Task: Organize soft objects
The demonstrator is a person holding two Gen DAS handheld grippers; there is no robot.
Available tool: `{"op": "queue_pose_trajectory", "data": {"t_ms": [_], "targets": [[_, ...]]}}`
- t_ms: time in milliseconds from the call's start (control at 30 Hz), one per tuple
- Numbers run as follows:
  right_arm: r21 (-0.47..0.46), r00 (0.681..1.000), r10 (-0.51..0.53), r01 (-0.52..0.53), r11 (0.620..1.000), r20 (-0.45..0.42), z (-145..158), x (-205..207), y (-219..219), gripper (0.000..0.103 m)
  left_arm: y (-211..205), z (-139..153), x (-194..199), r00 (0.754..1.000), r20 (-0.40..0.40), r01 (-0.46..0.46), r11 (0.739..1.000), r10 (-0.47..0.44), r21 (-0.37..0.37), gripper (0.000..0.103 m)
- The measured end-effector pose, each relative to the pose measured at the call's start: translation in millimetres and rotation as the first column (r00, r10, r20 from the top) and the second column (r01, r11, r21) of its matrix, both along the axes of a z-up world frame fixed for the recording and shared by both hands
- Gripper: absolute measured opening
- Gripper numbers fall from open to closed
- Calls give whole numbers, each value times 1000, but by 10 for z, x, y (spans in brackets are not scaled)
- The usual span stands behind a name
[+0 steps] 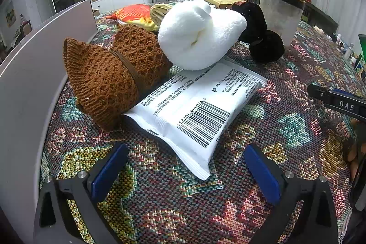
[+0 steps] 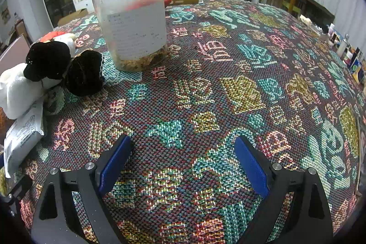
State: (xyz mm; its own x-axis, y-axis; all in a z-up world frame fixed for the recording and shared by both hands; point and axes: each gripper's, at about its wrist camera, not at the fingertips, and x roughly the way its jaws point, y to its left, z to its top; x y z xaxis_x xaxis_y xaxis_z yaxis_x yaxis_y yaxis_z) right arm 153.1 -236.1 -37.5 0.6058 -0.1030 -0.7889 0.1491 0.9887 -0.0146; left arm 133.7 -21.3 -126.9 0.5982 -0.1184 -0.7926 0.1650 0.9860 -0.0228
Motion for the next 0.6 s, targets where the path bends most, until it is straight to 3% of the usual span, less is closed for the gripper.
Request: {"op": "queue_pose_trajectory", "data": {"t_ms": [600], "targets": [[-1, 1000, 1, -1, 1000, 0, 0, 7, -9, 94, 24, -19, 45, 1000, -2, -6, 1000, 6, 4, 103]]}}
